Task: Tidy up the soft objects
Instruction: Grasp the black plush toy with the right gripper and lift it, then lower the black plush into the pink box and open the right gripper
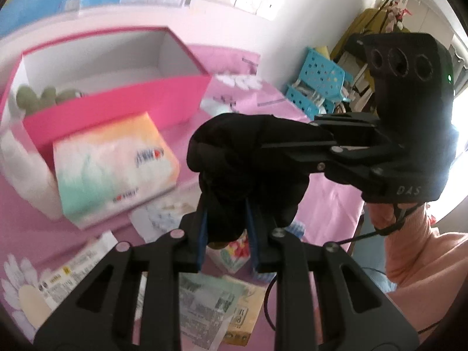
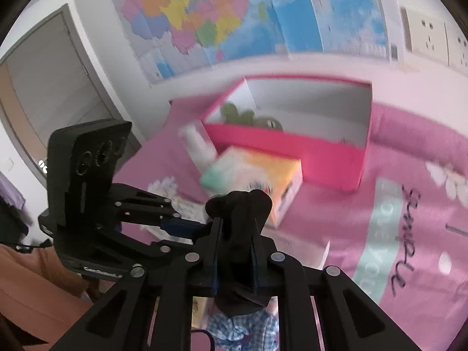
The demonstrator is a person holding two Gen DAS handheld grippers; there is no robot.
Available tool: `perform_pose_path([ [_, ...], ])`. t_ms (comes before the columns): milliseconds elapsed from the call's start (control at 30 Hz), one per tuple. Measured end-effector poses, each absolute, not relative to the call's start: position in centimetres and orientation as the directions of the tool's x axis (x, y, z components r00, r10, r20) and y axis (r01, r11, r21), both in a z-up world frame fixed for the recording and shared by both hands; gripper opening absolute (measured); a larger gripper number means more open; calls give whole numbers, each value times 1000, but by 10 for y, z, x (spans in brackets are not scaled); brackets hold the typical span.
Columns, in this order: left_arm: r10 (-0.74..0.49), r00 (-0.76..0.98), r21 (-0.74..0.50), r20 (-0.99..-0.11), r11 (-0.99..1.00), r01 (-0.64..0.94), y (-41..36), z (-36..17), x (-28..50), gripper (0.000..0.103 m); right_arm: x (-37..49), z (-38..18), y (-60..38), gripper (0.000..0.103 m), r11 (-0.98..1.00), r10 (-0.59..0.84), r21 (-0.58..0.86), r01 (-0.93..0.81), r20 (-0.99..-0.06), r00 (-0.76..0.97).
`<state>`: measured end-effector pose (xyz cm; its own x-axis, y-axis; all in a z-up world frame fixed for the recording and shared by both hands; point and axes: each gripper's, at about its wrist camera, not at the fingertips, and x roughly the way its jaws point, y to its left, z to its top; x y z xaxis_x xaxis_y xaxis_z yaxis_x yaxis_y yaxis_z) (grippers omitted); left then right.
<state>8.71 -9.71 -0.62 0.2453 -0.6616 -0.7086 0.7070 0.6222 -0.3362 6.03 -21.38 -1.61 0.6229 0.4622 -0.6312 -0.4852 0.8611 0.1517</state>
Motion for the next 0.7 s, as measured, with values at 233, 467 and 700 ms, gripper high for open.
perform_pose_path([
  [233,-673,300,-324,-676,637,699,-94,15,98,25,66,14,-213,14,858,473,130,-498,-578,665],
  [467,-660,349,-310,-665,669,676,-99,30,120,25,84,34,-216,14,860,481,135,-492,-538,693],
  [700,-627,408,-292,-663,719,631,-104,48,159,25,119,60,-214,14,857,490,137,-496,-510,707],
])
